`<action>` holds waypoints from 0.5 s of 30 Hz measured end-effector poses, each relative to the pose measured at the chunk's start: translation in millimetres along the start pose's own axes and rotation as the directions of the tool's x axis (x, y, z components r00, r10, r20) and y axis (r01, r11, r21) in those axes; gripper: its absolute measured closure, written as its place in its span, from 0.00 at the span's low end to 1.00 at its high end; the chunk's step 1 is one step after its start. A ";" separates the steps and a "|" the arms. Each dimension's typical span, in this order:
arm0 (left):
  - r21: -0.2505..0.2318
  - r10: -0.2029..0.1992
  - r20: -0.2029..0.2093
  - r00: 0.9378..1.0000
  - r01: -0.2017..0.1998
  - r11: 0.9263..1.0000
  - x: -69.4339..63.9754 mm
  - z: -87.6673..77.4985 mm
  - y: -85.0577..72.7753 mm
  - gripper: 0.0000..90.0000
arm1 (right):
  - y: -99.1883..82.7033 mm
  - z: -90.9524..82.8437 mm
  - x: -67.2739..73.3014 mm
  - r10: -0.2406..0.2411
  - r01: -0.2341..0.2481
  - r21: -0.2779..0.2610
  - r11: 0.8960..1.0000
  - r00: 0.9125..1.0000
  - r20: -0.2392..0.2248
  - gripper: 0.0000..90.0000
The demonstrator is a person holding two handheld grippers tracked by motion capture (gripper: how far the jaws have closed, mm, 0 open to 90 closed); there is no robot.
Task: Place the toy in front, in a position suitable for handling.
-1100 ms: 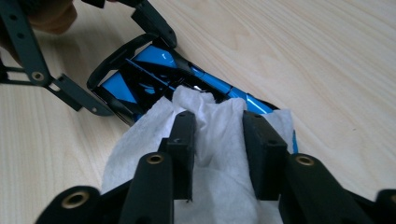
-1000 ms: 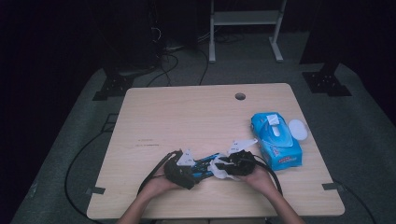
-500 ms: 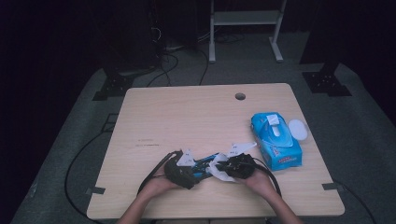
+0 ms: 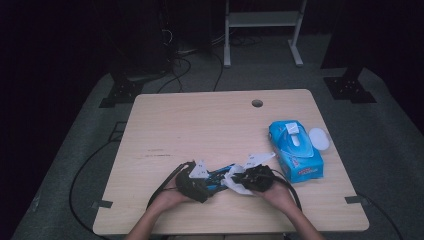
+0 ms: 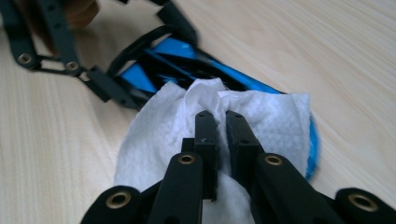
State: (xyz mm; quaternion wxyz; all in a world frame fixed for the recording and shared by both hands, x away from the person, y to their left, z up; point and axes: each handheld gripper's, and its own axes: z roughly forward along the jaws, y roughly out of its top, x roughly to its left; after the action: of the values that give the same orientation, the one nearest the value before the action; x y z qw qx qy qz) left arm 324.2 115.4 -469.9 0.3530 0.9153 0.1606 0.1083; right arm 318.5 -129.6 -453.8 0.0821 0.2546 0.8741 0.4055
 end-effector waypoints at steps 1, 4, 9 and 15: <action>-0.002 0.000 -0.001 1.000 0.000 1.000 -0.3 -0.2 -0.5 0.26 | 2.1 0.7 2.2 -0.023 0.023 0.008 1.000 1.000 0.005 0.93; -0.002 0.002 -0.007 1.000 -0.002 1.000 -1.2 -0.5 -0.5 0.26 | 2.0 -4.1 -5.5 -0.008 0.007 0.020 1.000 1.000 0.026 0.91; 0.002 0.000 -0.016 1.000 0.001 1.000 -1.8 -1.6 -0.5 0.26 | -2.1 -14.0 -10.4 -0.026 0.026 -0.006 1.000 0.999 0.039 0.72; 0.016 -0.034 -0.049 0.998 0.035 0.999 -1.7 -7.5 -4.7 0.15 | -0.1 -1.6 -12.1 -0.058 0.059 -0.018 0.998 0.997 0.056 0.58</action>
State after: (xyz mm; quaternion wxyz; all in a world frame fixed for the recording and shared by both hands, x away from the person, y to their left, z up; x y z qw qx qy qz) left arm 319.3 122.6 -467.8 0.3429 0.9125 0.1860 0.1230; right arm 328.3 -136.9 -453.6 0.1206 0.2393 0.8744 0.4044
